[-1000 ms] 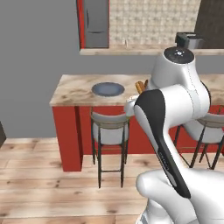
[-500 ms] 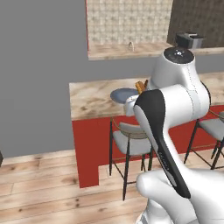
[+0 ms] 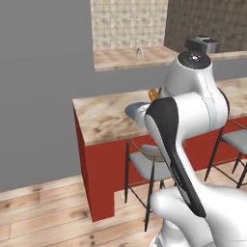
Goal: Move the hot dog bun to the plate on the dining table and place the condiment next to that plate. Then navigate to the fridge and take the sausage and place it on the plate as well.
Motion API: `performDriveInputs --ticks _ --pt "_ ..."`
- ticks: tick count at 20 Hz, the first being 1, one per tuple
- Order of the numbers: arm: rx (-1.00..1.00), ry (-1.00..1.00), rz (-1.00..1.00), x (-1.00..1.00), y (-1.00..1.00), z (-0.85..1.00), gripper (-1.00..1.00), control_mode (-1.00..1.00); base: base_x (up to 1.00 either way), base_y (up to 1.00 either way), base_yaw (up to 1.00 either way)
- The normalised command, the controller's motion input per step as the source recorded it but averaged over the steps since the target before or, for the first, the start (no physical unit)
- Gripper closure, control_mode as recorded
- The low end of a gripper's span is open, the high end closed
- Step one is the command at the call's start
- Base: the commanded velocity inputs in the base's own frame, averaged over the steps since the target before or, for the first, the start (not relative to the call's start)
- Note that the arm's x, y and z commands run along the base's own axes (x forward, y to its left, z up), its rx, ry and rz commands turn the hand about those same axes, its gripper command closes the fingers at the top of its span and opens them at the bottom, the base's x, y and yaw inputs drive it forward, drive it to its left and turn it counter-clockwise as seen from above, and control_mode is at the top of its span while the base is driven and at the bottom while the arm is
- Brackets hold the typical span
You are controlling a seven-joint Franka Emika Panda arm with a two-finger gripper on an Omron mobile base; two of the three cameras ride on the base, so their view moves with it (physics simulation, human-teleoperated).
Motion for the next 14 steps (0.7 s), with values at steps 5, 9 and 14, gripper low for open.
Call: performDriveInputs --ticks 5,9,14 --pt "0.00 0.00 0.00 0.00 0.00 0.00 1.00 1.00 0.48 -0.01 -0.11" --pt "0.00 0.00 0.00 0.00 0.00 0.00 1.00 1.00 0.28 -0.03 -0.03" --pt "0.00 0.00 0.00 0.00 0.00 0.00 1.00 1.00 0.22 -0.16 0.00"
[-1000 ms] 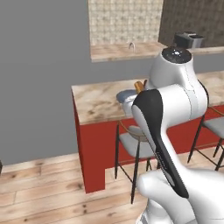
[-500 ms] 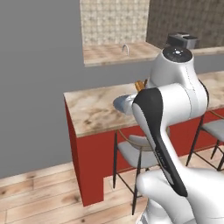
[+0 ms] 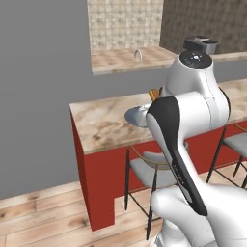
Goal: Move the hot dog bun to the plate on the dining table and place the condiment next to that plate. Then navigate to the fridge and take the sausage and place it on the plate as well.
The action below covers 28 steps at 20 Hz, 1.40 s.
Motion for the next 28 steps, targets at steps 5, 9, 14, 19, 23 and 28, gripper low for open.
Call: performDriveInputs --ticks 5,9,14,19,23,28 --pt "0.00 0.00 0.00 0.00 0.00 0.00 1.00 1.00 0.36 -0.18 0.00" --pt "0.00 0.00 0.00 0.00 0.00 0.00 1.00 1.00 0.63 -0.06 0.01" --pt "0.00 0.00 0.00 0.00 0.00 0.00 1.00 1.00 0.67 0.00 0.05" --pt "0.00 0.00 0.00 0.00 0.00 0.00 1.00 1.00 0.40 0.00 0.07" --pt "0.03 0.01 0.00 0.09 -0.02 0.00 1.00 -1.00 0.06 0.00 0.01" --pt "0.00 0.04 -0.15 0.58 -0.23 -0.06 1.00 -1.00 0.00 0.00 0.00"
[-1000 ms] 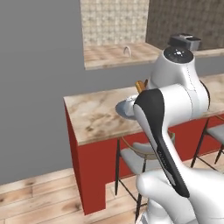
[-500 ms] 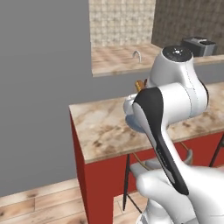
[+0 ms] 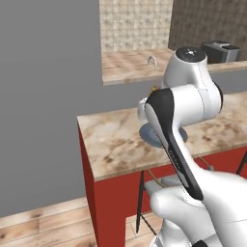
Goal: Move the hot dog bun to the plate on the dining table and place the condiment next to that plate. Then navigate to the fridge and take the sausage and place it on the plate as well.
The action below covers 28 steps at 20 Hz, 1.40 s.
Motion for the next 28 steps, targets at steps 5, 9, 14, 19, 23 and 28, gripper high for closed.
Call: performDriveInputs --ticks 5,9,14,19,23,28 --pt "0.00 0.17 -0.27 1.00 -0.56 -0.34 1.00 -1.00 0.00 0.00 0.00" --pt "0.03 0.18 -0.18 1.00 -0.88 -0.37 1.00 -1.00 0.00 0.00 0.00" --pt "0.13 0.03 0.08 0.96 -0.61 -0.25 1.00 -1.00 0.00 0.00 0.00" --pt "0.11 0.00 0.39 0.99 -0.52 -0.37 1.00 -1.00 0.00 0.00 0.00" --pt "0.05 0.00 0.40 0.97 -0.38 -0.46 1.00 -1.00 0.00 0.00 0.00" --pt "-0.06 -0.02 0.28 0.72 0.00 -0.81 1.00 -1.00 0.00 0.00 0.00"
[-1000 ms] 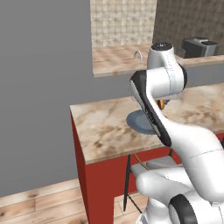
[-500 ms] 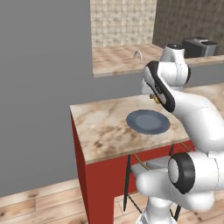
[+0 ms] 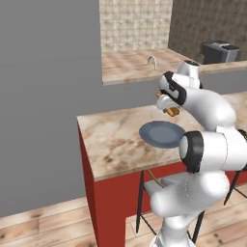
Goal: Move the hot dog bun to the plate on the dining table and place the condiment next to that plate. Then navigate to the fridge and take the sausage and place it on the plate as well.
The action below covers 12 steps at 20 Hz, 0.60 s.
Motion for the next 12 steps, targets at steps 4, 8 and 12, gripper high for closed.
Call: performDriveInputs --ticks 4,8,12 --pt "-0.12 -0.10 0.19 0.58 0.00 -0.78 1.00 -1.00 0.00 0.00 0.00" --pt "-0.14 -0.02 0.06 0.31 0.00 -0.76 1.00 -1.00 0.00 0.00 0.00" --pt "-0.09 0.05 0.00 0.06 0.00 -0.55 1.00 -1.00 0.00 0.00 0.00"
